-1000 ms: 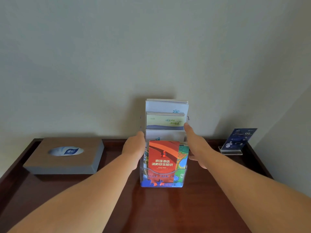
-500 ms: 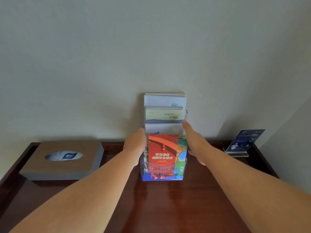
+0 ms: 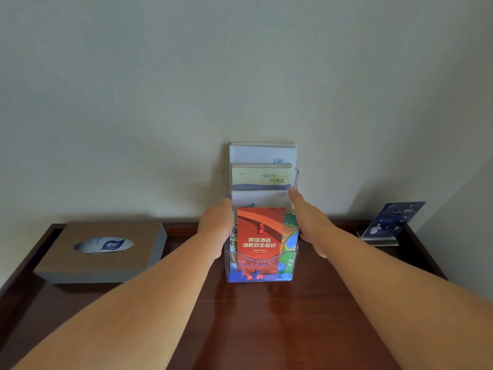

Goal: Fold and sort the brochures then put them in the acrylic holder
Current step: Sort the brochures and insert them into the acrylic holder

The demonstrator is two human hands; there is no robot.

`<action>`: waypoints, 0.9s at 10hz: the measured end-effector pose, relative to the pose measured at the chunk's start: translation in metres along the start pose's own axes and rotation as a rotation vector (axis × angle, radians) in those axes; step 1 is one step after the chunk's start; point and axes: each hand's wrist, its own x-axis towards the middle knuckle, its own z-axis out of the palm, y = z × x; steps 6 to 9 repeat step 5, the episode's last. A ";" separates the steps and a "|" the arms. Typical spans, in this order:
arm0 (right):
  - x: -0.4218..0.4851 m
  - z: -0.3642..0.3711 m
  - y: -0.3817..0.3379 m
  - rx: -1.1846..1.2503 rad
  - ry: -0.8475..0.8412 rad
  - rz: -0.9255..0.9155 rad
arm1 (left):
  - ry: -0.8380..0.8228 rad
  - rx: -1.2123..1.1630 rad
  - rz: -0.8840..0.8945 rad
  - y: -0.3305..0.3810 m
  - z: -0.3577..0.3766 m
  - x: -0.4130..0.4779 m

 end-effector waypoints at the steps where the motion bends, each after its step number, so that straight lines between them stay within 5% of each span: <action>1: -0.004 0.002 -0.001 0.006 -0.013 0.010 | -0.026 0.016 0.029 -0.002 0.001 0.001; 3: -0.012 0.006 -0.004 -0.074 0.025 -0.007 | -0.075 0.127 0.044 -0.006 -0.004 -0.006; 5: -0.026 0.000 0.001 -0.280 0.137 -0.100 | -0.086 0.367 0.271 -0.009 -0.010 -0.023; 9: -0.026 0.000 0.001 -0.280 0.137 -0.100 | -0.086 0.367 0.271 -0.009 -0.010 -0.023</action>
